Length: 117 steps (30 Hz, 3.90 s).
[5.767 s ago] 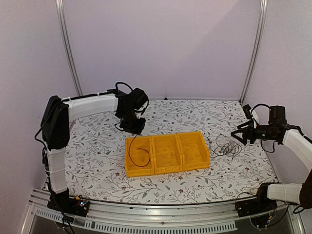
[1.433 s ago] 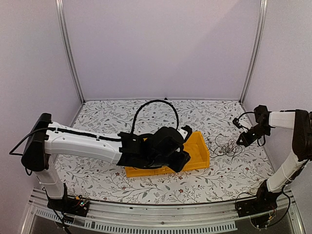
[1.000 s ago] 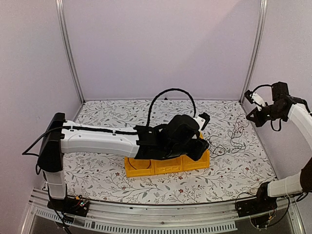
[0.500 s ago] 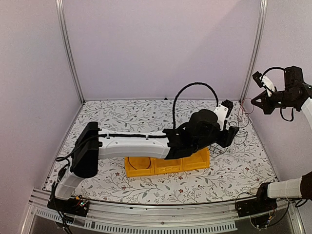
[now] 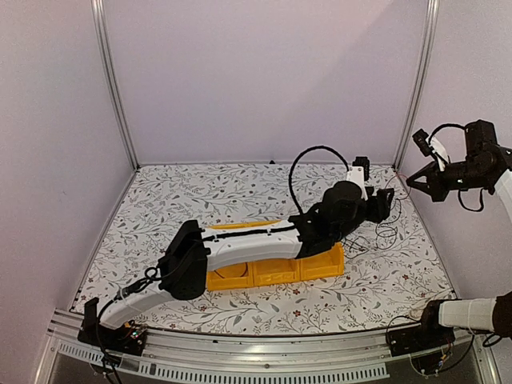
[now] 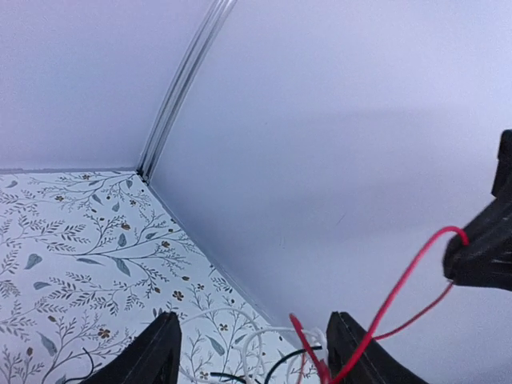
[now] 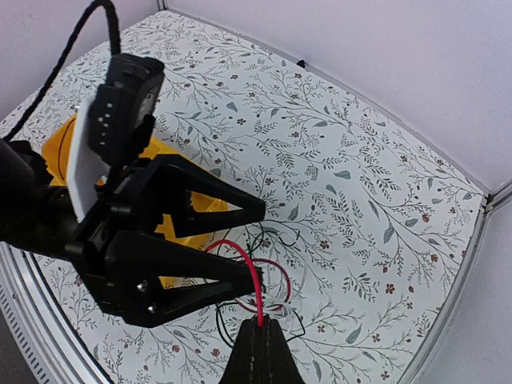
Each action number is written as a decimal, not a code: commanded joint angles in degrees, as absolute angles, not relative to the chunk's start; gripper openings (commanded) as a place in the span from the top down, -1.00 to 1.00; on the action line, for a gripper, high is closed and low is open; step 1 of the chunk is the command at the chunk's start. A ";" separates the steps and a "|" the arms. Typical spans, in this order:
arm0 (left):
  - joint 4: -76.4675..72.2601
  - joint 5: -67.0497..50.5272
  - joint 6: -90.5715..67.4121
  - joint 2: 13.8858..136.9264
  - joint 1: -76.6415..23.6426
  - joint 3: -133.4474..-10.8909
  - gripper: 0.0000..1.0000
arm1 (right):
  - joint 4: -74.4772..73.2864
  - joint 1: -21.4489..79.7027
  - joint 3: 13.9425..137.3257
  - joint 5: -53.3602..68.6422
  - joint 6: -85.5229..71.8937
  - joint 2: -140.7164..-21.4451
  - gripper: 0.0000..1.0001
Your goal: Untangle the cables
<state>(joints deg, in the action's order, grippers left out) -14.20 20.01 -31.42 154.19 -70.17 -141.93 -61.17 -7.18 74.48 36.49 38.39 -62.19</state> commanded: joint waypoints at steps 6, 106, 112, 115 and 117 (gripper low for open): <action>-13.82 16.93 -42.69 161.59 -67.24 -148.15 -0.21 | -75.68 -7.03 92.26 49.70 46.32 -62.16 1.00; 14.99 31.40 -22.60 47.93 -27.03 -35.45 -0.99 | -41.02 49.20 109.63 35.20 26.28 -113.90 1.00; 10.26 30.25 -18.83 40.09 -27.03 -32.13 -0.99 | -40.28 50.89 112.01 32.17 26.30 -120.99 1.00; 9.11 30.91 -18.88 36.62 -26.99 -30.45 -0.99 | -40.88 50.97 113.63 31.88 25.99 -125.23 1.00; 9.21 30.90 -18.92 35.41 -27.01 -30.08 -0.99 | -41.36 51.36 114.93 30.09 25.40 -127.16 0.78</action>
